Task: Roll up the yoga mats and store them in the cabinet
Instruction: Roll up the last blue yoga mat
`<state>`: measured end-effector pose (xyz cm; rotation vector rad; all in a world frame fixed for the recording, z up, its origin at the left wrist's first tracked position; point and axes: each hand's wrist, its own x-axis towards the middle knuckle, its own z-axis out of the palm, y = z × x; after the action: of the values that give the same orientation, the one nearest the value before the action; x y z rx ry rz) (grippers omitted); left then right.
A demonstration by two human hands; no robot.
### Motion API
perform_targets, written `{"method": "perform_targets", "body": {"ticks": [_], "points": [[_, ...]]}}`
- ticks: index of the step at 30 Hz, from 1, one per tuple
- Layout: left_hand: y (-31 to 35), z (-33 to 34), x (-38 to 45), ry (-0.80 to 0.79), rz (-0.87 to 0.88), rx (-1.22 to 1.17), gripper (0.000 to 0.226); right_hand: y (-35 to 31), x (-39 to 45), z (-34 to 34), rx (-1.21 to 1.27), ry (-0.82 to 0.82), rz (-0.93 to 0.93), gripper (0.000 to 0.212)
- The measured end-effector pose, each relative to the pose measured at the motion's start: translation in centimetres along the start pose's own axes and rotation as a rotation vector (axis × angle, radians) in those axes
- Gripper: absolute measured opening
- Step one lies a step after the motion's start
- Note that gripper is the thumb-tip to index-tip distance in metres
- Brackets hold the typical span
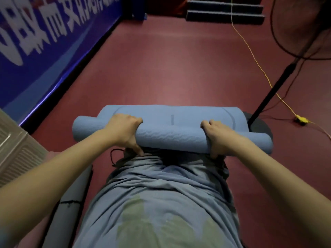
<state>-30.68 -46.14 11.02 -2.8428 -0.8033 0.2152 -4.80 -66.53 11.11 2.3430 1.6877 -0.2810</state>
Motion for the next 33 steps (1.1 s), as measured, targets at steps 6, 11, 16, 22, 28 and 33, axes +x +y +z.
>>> {"method": "perform_targets", "body": {"ticks": [6, 11, 16, 22, 28, 33], "points": [[-1.0, -2.1, 1.8, -0.131, -0.002, -0.113, 0.081, 0.5, 0.0, -1.0, 0.019, 0.065, -0.041, 0.088], [-1.5, -2.5, 2.4, -0.193, 0.034, -0.195, 0.078, 1.0, 0.1, -2.6, 0.118, 0.008, -0.034, 0.098], [-1.0, -3.6, 2.0, -0.232, 0.05, -0.249, 0.077, 1.9, -0.5, -4.3, 0.107, -0.078, 0.0, 0.105], [1.4, -4.2, -3.5, -0.161, 0.046, -0.316, 0.069, 1.5, -5.3, -5.8, 0.059, -0.093, -0.003, 0.092], [2.8, -2.3, -9.6, -0.2, 0.035, -0.313, 0.072, -1.5, -10.7, -1.3, 0.031, -0.058, -0.099, 0.084], [2.6, -2.4, -10.4, -0.216, 0.03, -0.319, 0.065, -2.1, -11.5, 0.6, 0.094, -0.014, -0.14, 0.079]]}}
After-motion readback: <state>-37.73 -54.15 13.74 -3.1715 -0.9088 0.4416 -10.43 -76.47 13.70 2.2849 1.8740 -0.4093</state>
